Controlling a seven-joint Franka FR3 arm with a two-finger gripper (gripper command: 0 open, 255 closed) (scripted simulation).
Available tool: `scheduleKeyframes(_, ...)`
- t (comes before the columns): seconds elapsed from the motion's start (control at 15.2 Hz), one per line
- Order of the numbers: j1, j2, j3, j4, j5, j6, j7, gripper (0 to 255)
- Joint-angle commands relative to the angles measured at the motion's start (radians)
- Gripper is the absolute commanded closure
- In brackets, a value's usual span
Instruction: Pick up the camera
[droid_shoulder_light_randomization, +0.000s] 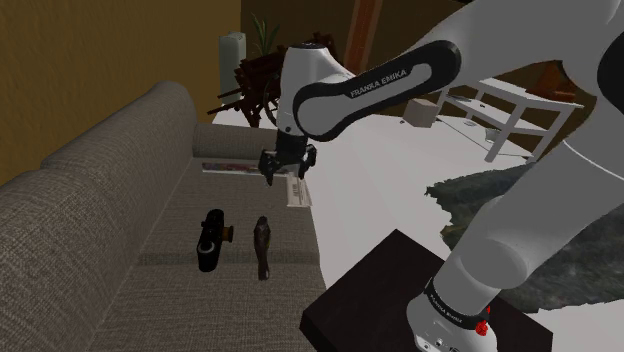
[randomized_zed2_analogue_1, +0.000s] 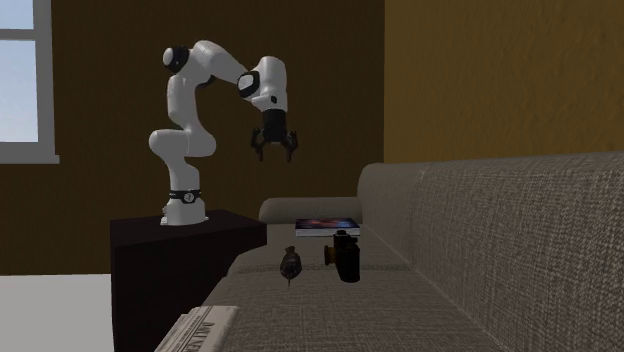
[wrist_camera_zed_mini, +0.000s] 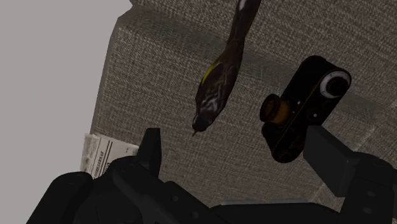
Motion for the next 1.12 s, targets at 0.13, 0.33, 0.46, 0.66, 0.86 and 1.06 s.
scheduleKeyframes(0.13,-0.001,0.161,0.036,0.069,-0.042,0.075,0.119,0)
scheduleKeyframes(0.33,0.009,0.284,0.046,0.132,-0.086,0.119,0.207,0)
scheduleKeyframes(0.46,0.023,0.366,0.045,0.181,-0.117,0.143,0.263,0)
scheduleKeyframes(0.66,0.051,0.488,0.034,0.263,-0.157,0.171,0.339,0)
scheduleKeyframes(0.86,0.086,0.608,0.015,0.357,-0.186,0.189,0.403,0)
scheduleKeyframes(1.06,0.123,0.727,-0.006,0.464,-0.203,0.198,0.454,0)
